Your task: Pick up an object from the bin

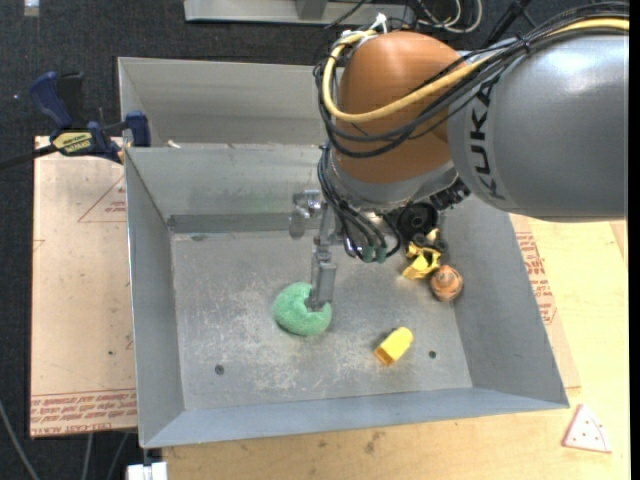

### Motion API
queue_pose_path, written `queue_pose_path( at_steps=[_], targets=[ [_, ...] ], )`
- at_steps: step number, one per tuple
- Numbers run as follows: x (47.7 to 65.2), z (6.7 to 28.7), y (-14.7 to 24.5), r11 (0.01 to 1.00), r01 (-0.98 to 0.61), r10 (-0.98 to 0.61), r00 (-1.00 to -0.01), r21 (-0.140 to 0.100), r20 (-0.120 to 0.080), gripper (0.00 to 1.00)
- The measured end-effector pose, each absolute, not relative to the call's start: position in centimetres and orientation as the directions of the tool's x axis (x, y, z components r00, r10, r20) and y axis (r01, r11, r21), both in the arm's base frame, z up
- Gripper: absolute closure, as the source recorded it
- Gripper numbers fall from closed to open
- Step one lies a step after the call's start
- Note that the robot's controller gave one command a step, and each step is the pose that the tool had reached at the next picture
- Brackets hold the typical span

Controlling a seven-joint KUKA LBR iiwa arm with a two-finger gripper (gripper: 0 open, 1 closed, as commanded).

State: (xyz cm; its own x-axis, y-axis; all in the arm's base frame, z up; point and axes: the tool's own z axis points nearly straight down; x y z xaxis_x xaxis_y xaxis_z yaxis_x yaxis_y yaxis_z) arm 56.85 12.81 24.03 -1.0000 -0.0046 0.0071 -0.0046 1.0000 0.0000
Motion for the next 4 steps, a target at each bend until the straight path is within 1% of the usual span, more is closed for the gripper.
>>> queue_pose_path(
  at_steps=[1, 2, 3, 4],
  targets=[
    [57.0, 24.5, 12.7, 1.0, -0.001, -0.001, -1.0, 0.001, -0.001, 0.0],
    [57.2, 20.2, 11.5, 1.0, 0.006, 0.006, -1.0, 0.003, -0.009, 0.0],
    [57.2, 18.6, 11.0, 1.0, 0.008, 0.008, -1.0, 0.002, -0.005, 0.0],
    [57.7, 13.3, 10.8, 0.979, -0.202, -0.202, -0.979, 0.001, -0.004, 0.0]
  ],
)
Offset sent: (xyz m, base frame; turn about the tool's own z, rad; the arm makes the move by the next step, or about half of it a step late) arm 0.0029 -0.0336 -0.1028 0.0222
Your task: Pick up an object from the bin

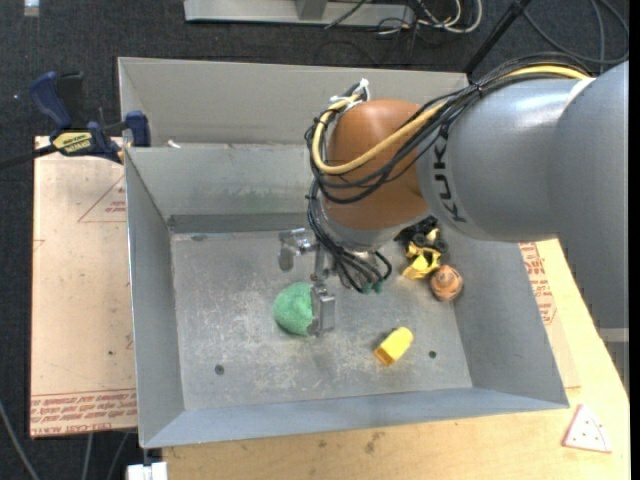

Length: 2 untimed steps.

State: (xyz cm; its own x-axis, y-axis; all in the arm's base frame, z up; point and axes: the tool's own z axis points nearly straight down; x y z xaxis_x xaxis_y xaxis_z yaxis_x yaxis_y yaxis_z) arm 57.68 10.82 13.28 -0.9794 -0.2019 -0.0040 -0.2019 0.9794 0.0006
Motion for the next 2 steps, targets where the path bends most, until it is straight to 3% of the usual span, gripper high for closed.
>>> queue_pose_path(
  at_steps=[1, 2],
  targets=[
    [56.38, 7.41, 10.31, 0.966, -0.258, -0.258, -0.966, 0.003, -0.004, 1.0],
    [56.39, 7.42, 10.31, 0.966, -0.258, -0.258, -0.966, 0.003, -0.004, 1.0]
  ],
)
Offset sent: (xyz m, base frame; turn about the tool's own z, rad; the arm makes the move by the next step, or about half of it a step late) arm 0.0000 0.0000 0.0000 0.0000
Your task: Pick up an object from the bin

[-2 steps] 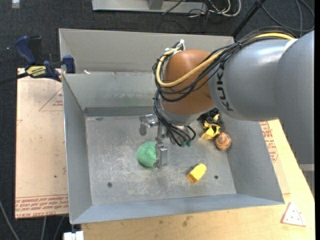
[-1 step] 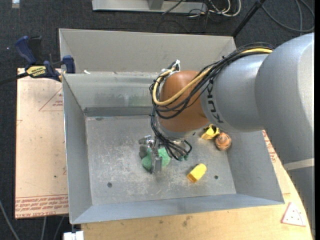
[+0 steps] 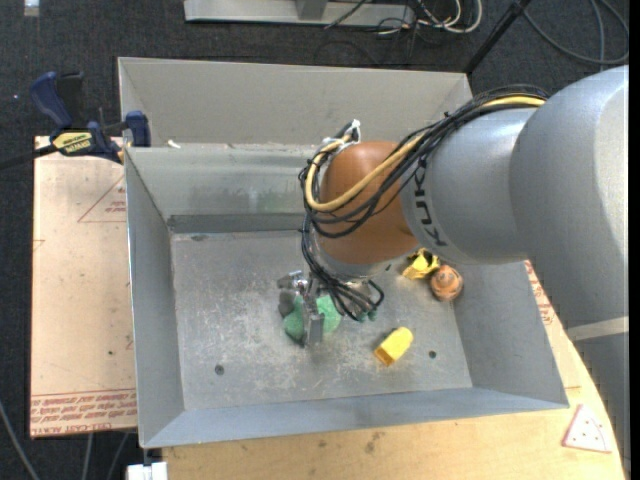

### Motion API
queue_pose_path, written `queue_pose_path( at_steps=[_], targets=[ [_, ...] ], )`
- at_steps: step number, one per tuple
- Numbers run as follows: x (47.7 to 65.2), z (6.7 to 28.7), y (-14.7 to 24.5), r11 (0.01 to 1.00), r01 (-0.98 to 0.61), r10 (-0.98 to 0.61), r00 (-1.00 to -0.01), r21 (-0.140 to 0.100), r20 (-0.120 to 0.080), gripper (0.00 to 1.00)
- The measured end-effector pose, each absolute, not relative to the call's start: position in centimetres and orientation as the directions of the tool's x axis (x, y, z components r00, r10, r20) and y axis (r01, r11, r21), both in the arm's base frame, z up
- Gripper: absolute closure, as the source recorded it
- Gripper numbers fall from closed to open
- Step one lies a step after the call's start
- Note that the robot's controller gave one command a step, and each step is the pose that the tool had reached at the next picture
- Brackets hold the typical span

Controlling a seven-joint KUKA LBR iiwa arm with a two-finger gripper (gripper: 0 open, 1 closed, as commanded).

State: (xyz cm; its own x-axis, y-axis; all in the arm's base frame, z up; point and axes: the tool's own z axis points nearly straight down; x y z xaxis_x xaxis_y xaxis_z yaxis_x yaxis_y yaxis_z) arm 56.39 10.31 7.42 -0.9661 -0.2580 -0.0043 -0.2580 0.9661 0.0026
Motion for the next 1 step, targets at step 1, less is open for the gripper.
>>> queue_pose_path(
  at_steps=[1],
  targets=[
    [55.7, 25.82, 8.12, 0.967, -0.253, -0.253, -0.967, -0.001, -0.011, 1.0]
  ],
)
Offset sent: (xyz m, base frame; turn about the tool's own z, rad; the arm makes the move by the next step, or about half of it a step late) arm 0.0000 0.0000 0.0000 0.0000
